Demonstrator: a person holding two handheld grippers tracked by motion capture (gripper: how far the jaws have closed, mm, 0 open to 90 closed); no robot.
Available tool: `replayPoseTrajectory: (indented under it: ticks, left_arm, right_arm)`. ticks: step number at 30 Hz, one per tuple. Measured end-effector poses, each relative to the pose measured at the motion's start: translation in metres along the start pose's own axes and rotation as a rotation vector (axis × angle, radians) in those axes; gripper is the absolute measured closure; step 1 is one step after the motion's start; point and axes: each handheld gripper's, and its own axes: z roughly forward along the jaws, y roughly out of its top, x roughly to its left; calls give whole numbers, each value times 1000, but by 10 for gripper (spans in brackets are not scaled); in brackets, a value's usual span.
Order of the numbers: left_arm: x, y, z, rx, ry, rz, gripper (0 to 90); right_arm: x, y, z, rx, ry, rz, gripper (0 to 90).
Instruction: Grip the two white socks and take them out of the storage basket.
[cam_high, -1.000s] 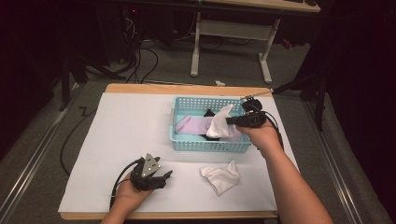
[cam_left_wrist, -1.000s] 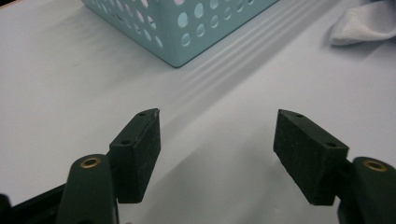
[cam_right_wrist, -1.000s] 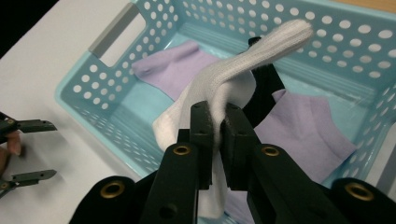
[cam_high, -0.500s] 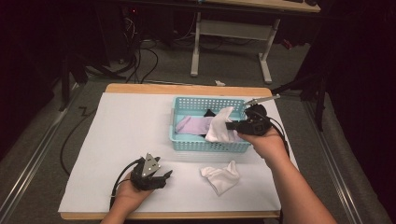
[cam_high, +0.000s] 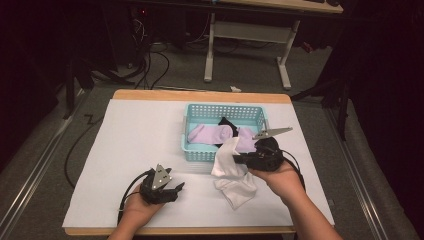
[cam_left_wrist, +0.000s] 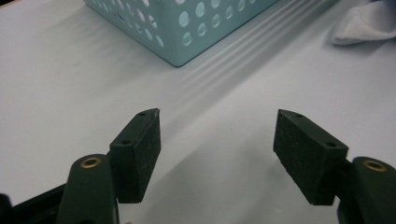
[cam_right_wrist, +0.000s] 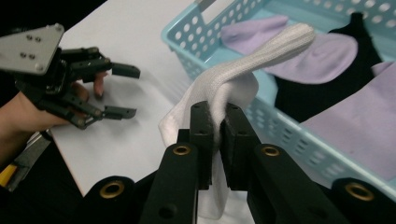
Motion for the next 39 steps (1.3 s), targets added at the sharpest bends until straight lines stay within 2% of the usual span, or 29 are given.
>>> replayPoseTrajectory:
  ticks: [5,10,15,18,19,22,24,25,26,28,31,36,39]
  left_arm:
    - [0,0,0,0,1,3,326]
    - [0,0,0,-1,-1,4,324]
    - [0,0,0,-1,-2,5,324]
    - [0,0,0,-1,-1,4,324]
    - [0,0,0,0,-1,5,324]
    - [0,0,0,-1,-1,5,324]
    - [0,0,0,-1,0,5,325]
    - [0,0,0,-1,0,7,325]
    - [0,0,-1,1,0,9,325]
    - [0,0,0,1,0,9,325]
    - [0,0,0,0,0,10,325]
    - [0,0,0,1,2,10,325]
    - [0,0,0,0,2,10,325]
  right_arm:
    - [4,-12,8,4,27,-3,844]
    - [10,-32,24,44,43,-5,843]
    - [11,-49,41,87,66,21,841]
    - [10,-55,47,91,68,26,841]
    - [9,-59,51,99,67,40,839]
    - [8,-63,56,103,66,39,837]
    - [8,-69,63,124,33,14,823]
    - [8,-69,63,124,33,14,823]
    - [8,-73,67,128,8,6,809]
    - [7,-74,68,122,5,4,799]
    - [3,-78,68,101,10,38,732]
    - [2,-75,61,65,5,35,649]
    - [-1,-73,49,24,-27,40,603]
